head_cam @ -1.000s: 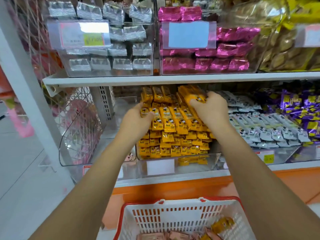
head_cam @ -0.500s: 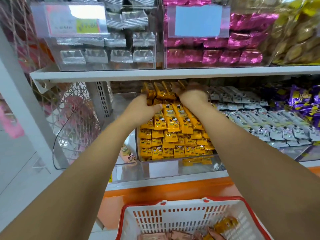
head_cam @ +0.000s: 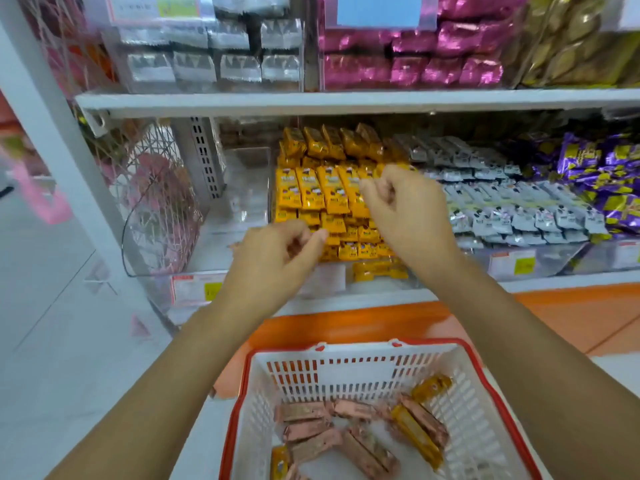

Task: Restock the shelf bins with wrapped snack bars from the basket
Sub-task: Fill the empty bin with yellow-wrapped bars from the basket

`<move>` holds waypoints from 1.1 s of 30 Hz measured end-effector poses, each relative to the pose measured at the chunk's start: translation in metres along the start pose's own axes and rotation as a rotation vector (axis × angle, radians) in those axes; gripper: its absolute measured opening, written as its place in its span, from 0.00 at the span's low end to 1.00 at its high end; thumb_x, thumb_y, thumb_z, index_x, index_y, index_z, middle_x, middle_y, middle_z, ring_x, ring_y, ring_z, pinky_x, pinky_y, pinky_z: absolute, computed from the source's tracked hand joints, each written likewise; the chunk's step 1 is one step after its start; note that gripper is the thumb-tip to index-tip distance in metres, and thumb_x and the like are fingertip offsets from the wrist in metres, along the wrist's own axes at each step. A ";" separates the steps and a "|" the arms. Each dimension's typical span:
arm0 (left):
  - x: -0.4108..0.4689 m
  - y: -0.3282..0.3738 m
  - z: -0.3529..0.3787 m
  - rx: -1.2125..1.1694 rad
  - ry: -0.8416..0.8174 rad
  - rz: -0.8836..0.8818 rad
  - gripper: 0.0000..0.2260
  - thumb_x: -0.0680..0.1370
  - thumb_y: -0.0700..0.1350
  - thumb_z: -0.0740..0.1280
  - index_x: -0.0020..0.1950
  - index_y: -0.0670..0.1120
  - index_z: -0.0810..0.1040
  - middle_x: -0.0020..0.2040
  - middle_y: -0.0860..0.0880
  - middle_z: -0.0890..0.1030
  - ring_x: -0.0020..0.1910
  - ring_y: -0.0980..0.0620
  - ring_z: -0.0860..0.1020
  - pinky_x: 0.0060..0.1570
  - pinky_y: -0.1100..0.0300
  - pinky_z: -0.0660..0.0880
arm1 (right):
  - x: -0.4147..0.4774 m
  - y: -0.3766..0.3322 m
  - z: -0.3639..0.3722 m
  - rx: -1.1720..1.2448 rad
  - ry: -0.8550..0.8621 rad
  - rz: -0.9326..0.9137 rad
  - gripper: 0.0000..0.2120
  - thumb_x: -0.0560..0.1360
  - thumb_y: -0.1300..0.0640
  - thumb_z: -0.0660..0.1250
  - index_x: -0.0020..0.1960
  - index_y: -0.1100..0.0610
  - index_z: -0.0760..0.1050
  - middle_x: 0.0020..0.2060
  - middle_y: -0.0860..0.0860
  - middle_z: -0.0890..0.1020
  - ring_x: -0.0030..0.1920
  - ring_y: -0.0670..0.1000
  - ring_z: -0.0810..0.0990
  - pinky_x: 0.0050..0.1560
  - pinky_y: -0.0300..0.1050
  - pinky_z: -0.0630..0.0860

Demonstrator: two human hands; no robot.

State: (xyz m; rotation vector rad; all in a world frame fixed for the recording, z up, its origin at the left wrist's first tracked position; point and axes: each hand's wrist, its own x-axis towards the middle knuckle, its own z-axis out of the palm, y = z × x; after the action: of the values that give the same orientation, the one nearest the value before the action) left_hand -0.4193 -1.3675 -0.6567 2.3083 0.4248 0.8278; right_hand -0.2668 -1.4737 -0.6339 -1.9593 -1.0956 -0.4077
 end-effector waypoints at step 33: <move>-0.194 -0.184 0.174 0.484 -1.034 -0.824 0.14 0.81 0.43 0.57 0.63 0.37 0.74 0.54 0.42 0.78 0.52 0.49 0.77 0.48 0.64 0.71 | -0.338 0.258 0.131 -0.243 -0.649 0.447 0.28 0.69 0.65 0.73 0.67 0.61 0.72 0.65 0.53 0.76 0.65 0.56 0.75 0.66 0.49 0.71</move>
State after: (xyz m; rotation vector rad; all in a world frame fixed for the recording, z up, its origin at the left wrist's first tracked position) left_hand -0.4652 -1.4057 -0.9702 2.2645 1.0204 -0.9142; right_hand -0.2617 -1.6243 -1.0526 -2.5626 -0.9646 0.3837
